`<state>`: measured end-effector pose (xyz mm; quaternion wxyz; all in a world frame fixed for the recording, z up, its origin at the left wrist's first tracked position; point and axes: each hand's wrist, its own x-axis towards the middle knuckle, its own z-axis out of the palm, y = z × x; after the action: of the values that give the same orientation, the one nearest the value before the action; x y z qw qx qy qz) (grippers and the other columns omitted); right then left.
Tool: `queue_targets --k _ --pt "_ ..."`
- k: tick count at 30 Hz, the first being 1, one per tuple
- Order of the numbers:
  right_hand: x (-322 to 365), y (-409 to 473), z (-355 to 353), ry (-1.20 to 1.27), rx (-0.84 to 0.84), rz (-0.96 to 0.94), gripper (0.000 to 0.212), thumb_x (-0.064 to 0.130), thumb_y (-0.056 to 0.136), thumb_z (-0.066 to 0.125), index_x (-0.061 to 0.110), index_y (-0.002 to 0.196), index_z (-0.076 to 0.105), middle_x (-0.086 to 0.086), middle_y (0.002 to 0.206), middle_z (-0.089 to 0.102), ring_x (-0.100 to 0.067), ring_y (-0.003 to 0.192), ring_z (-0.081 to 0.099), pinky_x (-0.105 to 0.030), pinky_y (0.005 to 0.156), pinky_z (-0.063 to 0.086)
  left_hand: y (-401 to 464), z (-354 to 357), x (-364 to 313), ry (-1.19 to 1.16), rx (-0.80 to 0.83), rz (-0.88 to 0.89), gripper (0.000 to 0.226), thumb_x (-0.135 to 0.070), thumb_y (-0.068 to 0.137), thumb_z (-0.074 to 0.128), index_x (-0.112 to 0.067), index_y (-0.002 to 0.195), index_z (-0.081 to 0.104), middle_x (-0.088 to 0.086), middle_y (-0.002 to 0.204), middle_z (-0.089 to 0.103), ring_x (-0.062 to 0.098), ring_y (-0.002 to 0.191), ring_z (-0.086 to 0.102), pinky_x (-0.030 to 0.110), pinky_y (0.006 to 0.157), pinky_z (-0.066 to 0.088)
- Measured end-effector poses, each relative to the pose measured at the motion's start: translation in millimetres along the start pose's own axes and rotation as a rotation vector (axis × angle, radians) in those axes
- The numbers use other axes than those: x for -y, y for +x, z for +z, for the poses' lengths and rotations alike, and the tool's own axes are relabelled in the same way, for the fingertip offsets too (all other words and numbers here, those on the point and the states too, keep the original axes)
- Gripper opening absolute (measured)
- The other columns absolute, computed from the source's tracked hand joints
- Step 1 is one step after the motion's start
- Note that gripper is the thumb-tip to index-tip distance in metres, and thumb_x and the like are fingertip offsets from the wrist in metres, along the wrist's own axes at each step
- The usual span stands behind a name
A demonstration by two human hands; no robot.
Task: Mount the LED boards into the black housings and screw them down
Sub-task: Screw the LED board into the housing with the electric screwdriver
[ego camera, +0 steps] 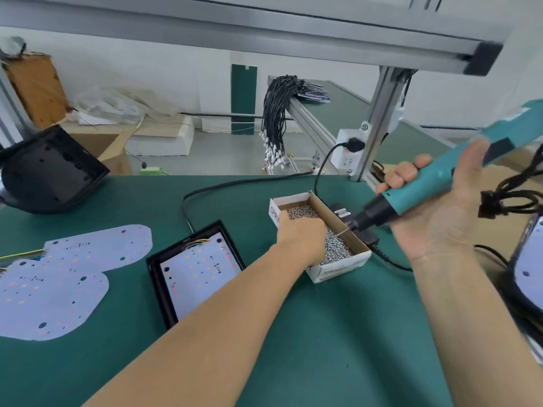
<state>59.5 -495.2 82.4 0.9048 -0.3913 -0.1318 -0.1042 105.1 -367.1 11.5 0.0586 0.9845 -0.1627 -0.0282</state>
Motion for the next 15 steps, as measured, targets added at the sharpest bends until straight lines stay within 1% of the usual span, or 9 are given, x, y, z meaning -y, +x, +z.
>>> queue_targets --k 1,2,3,5,7,10,13,15 --pt "1.6 -0.3 -1.3 0.001 -0.003 -0.006 0.066 0.066 0.034 0.081 0.021 0.069 0.049 0.005 0.062 0.046 -0.012 0.057 0.045 -0.027 0.063 0.042 3.5 0.5 -3.2 0.023 0.011 0.006 0.024 -0.011 0.083 0.052 -0.018 0.061 0.045 -0.005 0.062 0.05 0.02 0.07 0.051 0.046 0.102 0.023" --pt "2.8 -0.7 -2.5 0.0 -0.007 -0.009 0.065 0.066 0.035 0.081 0.021 0.069 0.049 0.005 0.062 0.046 -0.012 0.057 0.045 -0.027 0.064 0.042 5.7 0.4 -5.4 0.047 0.01 0.014 0.027 -0.01 0.083 0.051 -0.018 0.059 0.041 -0.005 0.06 0.046 0.018 0.063 0.043 0.046 0.101 0.023" --pt "3.3 -1.4 -3.5 -0.001 -0.013 -0.01 0.065 0.066 0.036 0.081 0.021 0.069 0.049 0.005 0.062 0.046 -0.012 0.057 0.045 -0.027 0.064 0.042 6.8 0.3 -7.6 0.067 0.008 0.021 0.027 -0.009 0.082 0.051 -0.018 0.059 0.04 -0.004 0.059 0.044 0.016 0.059 0.038 0.046 0.101 0.022" --pt "3.8 -2.9 -5.8 -0.004 -0.025 -0.009 0.065 0.066 0.037 0.081 0.021 0.07 0.049 0.005 0.063 0.046 -0.013 0.057 0.045 -0.027 0.064 0.043 8.0 1.5 -9.3 0.08 0.016 0.02 0.024 -0.009 0.082 0.051 -0.017 0.062 0.041 -0.003 0.061 0.045 0.018 0.061 0.04 0.046 0.102 0.021" --pt "3.8 -4.6 -7.4 -0.006 -0.029 -0.009 0.065 0.066 0.038 0.081 0.021 0.071 0.049 0.005 0.063 0.046 -0.013 0.057 0.046 -0.026 0.064 0.044 7.2 5.3 -8.8 0.105 0.031 0.023 0.023 -0.011 0.085 0.051 -0.017 0.064 0.041 -0.003 0.062 0.046 0.021 0.069 0.045 0.046 0.105 0.019" --pt "3.2 -6.0 -6.8 -0.003 -0.027 -0.015 0.063 0.067 0.04 0.081 0.021 0.07 0.05 0.005 0.063 0.046 -0.012 0.057 0.046 -0.026 0.064 0.044 2.2 8.3 -5.8 0.124 0.024 0.038 0.03 -0.014 0.09 0.053 -0.017 0.063 0.038 -0.004 0.061 0.044 0.021 0.069 0.045 0.043 0.103 0.02" --pt "2.9 -5.7 -4.9 0.006 -0.033 -0.018 0.062 0.066 0.04 0.081 0.021 0.069 0.051 0.005 0.062 0.047 -0.012 0.056 0.046 -0.026 0.064 0.044 -0.2 4.6 -3.9 0.137 0.062 0.044 0.029 -0.009 0.088 0.05 -0.017 0.063 0.037 -0.003 0.062 0.043 0.022 0.074 0.049 0.043 0.101 0.02" --pt "3.0 -5.0 -3.7 0.015 -0.039 -0.016 0.062 0.066 0.04 0.081 0.021 0.069 0.051 0.005 0.062 0.046 -0.012 0.056 0.046 -0.026 0.064 0.044 -0.2 -0.1 -5.2 0.129 0.085 0.038 0.025 -0.005 0.085 0.048 -0.016 0.065 0.038 -0.003 0.063 0.044 0.021 0.072 0.045 0.045 0.105 0.018"
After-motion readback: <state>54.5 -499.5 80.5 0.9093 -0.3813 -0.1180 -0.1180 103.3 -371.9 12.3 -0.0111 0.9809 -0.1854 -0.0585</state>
